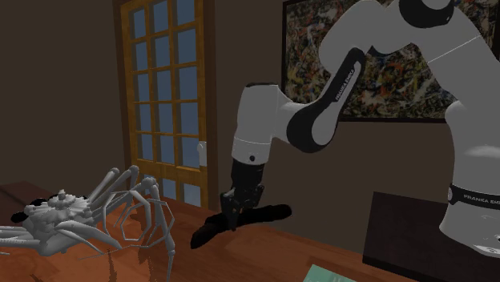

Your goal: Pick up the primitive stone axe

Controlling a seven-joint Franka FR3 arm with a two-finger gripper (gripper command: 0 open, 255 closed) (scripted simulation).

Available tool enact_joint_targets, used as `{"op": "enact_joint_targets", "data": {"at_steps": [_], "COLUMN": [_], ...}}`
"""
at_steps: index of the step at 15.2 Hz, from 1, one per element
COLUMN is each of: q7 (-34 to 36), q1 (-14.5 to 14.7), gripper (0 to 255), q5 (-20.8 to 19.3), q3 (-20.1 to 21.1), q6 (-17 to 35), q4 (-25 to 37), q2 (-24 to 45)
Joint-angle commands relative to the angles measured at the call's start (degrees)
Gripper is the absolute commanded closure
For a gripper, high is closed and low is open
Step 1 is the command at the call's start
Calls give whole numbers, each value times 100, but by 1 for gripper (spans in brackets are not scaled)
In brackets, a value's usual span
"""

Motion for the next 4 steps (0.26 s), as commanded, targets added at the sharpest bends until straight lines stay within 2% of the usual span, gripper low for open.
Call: {"op": "enact_joint_targets", "data": {"at_steps": [1,4], "q7": [-64,-103], "q1": [-45,-73], "gripper": [255,255], "q5": [82,133], "q3": [68,107], "q6": [-100,-158], "q4": [0,-6], "q2": [-107,-174]}}
